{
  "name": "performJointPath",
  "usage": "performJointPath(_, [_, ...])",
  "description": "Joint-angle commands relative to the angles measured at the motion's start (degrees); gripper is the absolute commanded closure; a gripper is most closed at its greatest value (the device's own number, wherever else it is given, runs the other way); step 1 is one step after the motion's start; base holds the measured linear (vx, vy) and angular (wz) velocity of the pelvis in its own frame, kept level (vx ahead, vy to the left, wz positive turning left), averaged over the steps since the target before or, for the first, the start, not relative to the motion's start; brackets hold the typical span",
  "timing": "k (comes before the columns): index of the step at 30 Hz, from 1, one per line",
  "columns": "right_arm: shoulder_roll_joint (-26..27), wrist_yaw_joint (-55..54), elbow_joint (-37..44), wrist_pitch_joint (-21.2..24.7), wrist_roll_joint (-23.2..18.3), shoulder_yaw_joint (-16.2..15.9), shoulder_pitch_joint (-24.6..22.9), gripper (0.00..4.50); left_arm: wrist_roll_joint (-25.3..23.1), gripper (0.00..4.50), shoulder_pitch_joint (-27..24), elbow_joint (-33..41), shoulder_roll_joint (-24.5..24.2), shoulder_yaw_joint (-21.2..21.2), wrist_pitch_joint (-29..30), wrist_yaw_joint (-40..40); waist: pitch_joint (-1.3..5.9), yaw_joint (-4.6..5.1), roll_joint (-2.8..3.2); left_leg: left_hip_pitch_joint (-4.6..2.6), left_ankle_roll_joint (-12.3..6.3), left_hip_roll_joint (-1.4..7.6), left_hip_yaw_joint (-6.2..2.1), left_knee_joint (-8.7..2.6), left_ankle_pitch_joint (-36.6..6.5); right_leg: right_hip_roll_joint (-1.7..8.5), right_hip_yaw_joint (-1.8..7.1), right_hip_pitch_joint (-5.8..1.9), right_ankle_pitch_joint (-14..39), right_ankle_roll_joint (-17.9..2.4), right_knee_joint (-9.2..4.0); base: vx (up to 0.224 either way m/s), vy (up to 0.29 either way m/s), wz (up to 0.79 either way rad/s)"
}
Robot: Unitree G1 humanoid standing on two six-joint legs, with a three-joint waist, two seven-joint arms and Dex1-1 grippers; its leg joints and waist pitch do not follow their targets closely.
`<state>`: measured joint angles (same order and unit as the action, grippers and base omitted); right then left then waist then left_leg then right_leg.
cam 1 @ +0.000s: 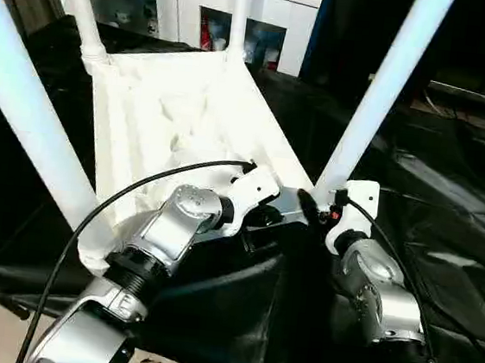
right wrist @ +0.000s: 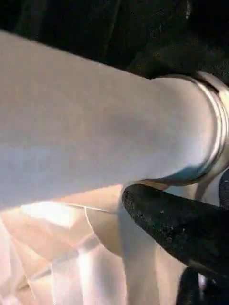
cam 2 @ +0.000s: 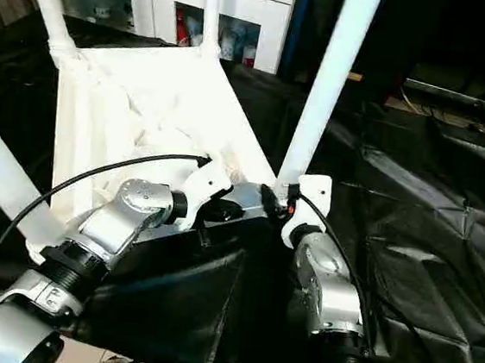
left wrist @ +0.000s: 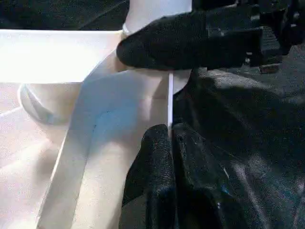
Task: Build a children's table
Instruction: Rotate leg to tighten
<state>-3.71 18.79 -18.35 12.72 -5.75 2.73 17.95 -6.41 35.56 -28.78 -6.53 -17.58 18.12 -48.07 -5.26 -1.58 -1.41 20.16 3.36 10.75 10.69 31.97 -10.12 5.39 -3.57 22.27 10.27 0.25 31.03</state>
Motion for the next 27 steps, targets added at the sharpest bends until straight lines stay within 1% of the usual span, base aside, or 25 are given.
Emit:
performJointPath(1, [0.2,7.0,0.1,1.2,-0.2,-7.0,-0.6,0.71,0.0,4.50,-1.0,-0.9,0.1,-3.8,0.4,-2.4,2.48,0.24,0.05,-0.57,0.26,2.31,-1.36,-5.07,-24.8,3.02,2.17,-0.62,25.1,-8.0,-4.12,0.000,0.000,0.00])
performJointPath(2, [-2.4,11.3,1.3,1.0,-0.8,-7.8,-0.8,0.71,0.4,4.50,-1.7,0.5,-2.2,-4.3,-0.1,-6.1,2.55,0.17,0.10,-0.40,0.14,2.34,-1.44,-5.09,-24.2,3.06,2.17,-0.86,24.6,-8.1,-3.92,0.000,0.000,0.00])
performJointPath(3, [-5.4,15.8,2.5,0.7,-1.3,-8.7,-1.0,0.71,0.9,4.50,-2.5,2.0,-4.6,-4.8,-0.5,-9.7,2.64,0.21,0.04,0.01,-0.42,2.39,-1.41,-5.10,-22.7,3.06,2.24,-1.31,23.0,-8.3,-3.63,0.000,0.000,0.00])
performJointPath(4, [-7.1,18.5,3.3,0.5,-1.7,-9.2,-1.2,0.71,1.1,4.50,-2.9,2.9,-6.0,-5.1,-0.8,-11.8,2.85,0.29,0.02,0.44,-1.18,2.44,-1.38,-5.06,-20.5,3.04,2.26,-1.82,20.1,-8.9,-3.24,0.000,0.000,0.00])
performJointPath(5, [-9.2,21.9,4.4,0.5,-2.5,-9.5,-1.5,0.71,1.9,4.50,-3.5,4.0,-7.9,-5.3,-1.5,-14.8,2.99,0.28,-0.05,0.60,-1.61,2.42,-1.28,-4.84,-19.1,3.07,2.28,-1.94,18.3,-9.4,-2.95,0.000,0.000,0.00])
performJointPath(6, [-11.2,24.9,5.4,0.7,-3.5,-9.4,-1.9,0.71,2.5,4.50,-4.0,4.9,-9.5,-5.2,-2.0,-17.0,3.32,0.01,0.07,0.19,-3.10,2.48,-0.90,-4.31,-16.2,3.03,2.40,-1.61,14.8,-11.0,-2.63,0.000,0.000,0.00])
performJointPath(7, [-12.3,26.9,6.2,0.9,-4.1,-9.2,-2.1,0.71,2.9,4.50,-4.3,5.5,-10.5,-5.2,-2.4,-18.4,3.26,0.17,0.00,-0.03,-3.60,2.49,-0.52,-4.21,-16.0,2.87,2.56,-1.20,14.0,-11.9,-2.64,0.057,-0.045,0.06])
performJointPath(8, [-13.4,28.6,6.7,1.0,-4.6,-8.9,-2.3,0.71,3.1,4.50,-4.5,5.7,-11.4,-5.0,-3.4,-19.4,3.33,0.01,-0.04,-0.16,-3.87,2.45,-0.45,-4.03,-15.5,2.88,2.55,-1.17,13.5,-12.5,-2.55,0.084,-0.070,0.11])
performJointPath(9, [-14.8,30.9,7.4,1.5,-5.4,-8.7,-2.5,0.71,2.9,4.50,-4.5,5.5,-12.3,-4.7,-4.9,-19.7,3.31,-0.27,-0.30,-0.07,-4.40,2.42,-0.13,-3.75,-14.6,2.84,2.71,-1.05,13.0,-13.4,-2.33,0.060,-0.050,0.10])
performJointPath(10, [-16.4,33.1,8.1,1.7,-6.1,-8.6,-2.8,0.71,2.5,4.50,-4.5,4.9,-13.2,-4.3,-7.1,-19.6,3.55,-0.60,-0.26,-0.10,-4.76,2.49,0.00,-3.53,-12.8,2.82,2.70,-1.21,11.3,-14.1,-1.90,0.058,-0.046,0.08])
performJointPath(11, [-17.6,34.6,8.3,1.5,-6.4,-8.6,-2.9,0.71,2.2,4.50,-4.4,4.4,-13.9,-4.1,-9.0,-19.7,3.78,-1.01,-0.09,-0.22,-5.52,2.58,0.17,-3.29,-10.4,2.65,2.64,-1.28,7.8,-14.9,-1.39,0.053,-0.035,0.06])
performJointPath(12, [-18.7,35.9,8.2,1.3,-6.8,-8.3,-2.9,0.71,1.9,4.50,-4.4,4.1,-14.8,-3.9,-10.7,-19.6,3.81,-1.14,-0.06,-0.22,-5.75,2.64,0.28,-3.19,-9.4,2.60,2.62,-1.29,6.0,-15.4,-1.10,0.053,-0.035,0.06])
performJointPath(13, [-18.9,36.1,8.2,1.3,-6.9,-8.3,-2.9,0.71,1.8,4.50,-4.4,4.1,-15.0,-3.9,-10.9,-19.6,3.76,-1.33,-0.10,0.06,-5.99,2.63,0.37,-3.05,-8.1,2.54,2.59,-1.42,3.9,-16.0,-0.69,0.000,0.000,0.00])
performJointPath(15, [-19.7,37.0,8.2,1.2,-7.4,-8.7,-2.9,0.71,2.3,4.50,-4.5,4.2,-15.2,-3.6,-10.9,-18.7,3.80,-1.44,-0.27,0.21,-5.63,2.55,0.32,-2.97,-8.2,2.67,2.56,-1.66,4.3,-15.9,-0.46,0.000,0.000,0.00])
performJointPath(16, [-19.7,37.0,8.2,1.2,-7.4,-8.7,-2.9,0.71,2.3,4.50,-4.5,4.2,-15.2,-3.6,-10.9,-18.7,3.74,-1.46,-0.28,0.15,-5.26,2.55,0.33,-3.02,-8.8,2.72,2.53,-1.63,6.0,-15.7,-0.65,0.000,0.000,0.00])
performJointPath(17, [-19.7,37.4,8.4,1.2,-7.5,-8.8,-2.9,0.69,2.9,4.22,-4.5,4.1,-14.8,-2.9,-9.1,-18.2,3.62,-1.42,-0.27,0.06,-4.61,2.60,0.33,-3.13,-9.9,2.66,2.52,-1.54,8.4,-15.2,-0.84,0.000,0.000,0.00])
performJointPath(18, [-19.7,37.4,8.5,1.2,-7.4,-8.9,-2.8,0.69,3.1,4.06,-4.6,4.2,-14.7,-2.8,-8.5,-18.2,3.59,-1.43,-0.34,-0.03,-4.06,2.64,0.29,-3.15,-10.7,2.73,2.54,-1.47,10.6,-14.7,-1.07,0.000,0.000,0.00])
performJointPath(19, [-19.5,37.4,8.5,1.1,-7.4,-9.0,-2.7,0.69,3.1,4.06,-4.7,4.2,-14.6,-2.8,-8.3,-18.1,3.57,-1.41,-0.30,-0.02,-3.77,2.67,0.25,-3.21,-11.0,2.70,2.53,-1.45,11.5,-14.4,-1.08,0.000,0.000,0.00])
performJointPath(20, [-19.3,37.3,8.4,1.1,-7.3,-9.1,-2.7,0.69,3.0,3.92,-4.8,4.1,-14.6,-3.0,-8.4,-17.9,3.56,-1.42,-0.31,-0.01,-3.32,2.67,0.19,-3.24,-11.3,2.71,2.53,-1.42,12.7,-14.0,-1.20,0.000,0.000,0.00])
performJointPath(22, [-19.2,37.6,8.5,1.1,-7.4,-9.3,-2.7,0.69,2.2,3.76,-5.0,3.5,-14.7,-3.3,-9.3,-17.4,3.53,-1.41,-0.29,-0.08,-3.01,2.67,0.18,-3.28,-11.8,2.68,2.53,-1.34,13.4,-13.6,-1.30,0.000,0.000,0.00])
performJointPath(23, [-19.1,37.8,8.5,1.1,-7.6,-9.6,-2.9,0.69,1.5,3.76,-5.1,2.7,-14.9,-3.7,-9.6,-17.3,3.60,-1.41,-0.15,-0.10,-2.78,2.67,0.14,-3.26,-11.8,2.62,2.54,-1.34,13.0,-13.4,-1.25,0.000,0.000,0.00])
performJointPath(26, [-19.0,38.1,8.9,1.2,-7.8,-9.9,-3.2,0.69,1.4,3.76,-5.1,1.6,-15.2,-3.9,-10.4,-17.2,3.67,-1.44,-0.15,-0.09,-2.73,2.57,0.15,-3.21,-11.8,2.61,2.53,-1.38,12.7,-13.3,-1.25,0.000,0.000,0.00])
performJointPath(27, [-19.0,38.1,9.0,1.2,-7.9,-9.9,-3.2,0.69,1.5,3.76,-4.9,1.4,-15.2,-3.8,-10.7,-17.2,3.74,-1.45,-0.06,-0.08,-2.76,2.58,0.14,-3.19,-11.4,2.58,2.53,-1.44,11.6,-13.6,-1.13,0.000,0.000,0.00])
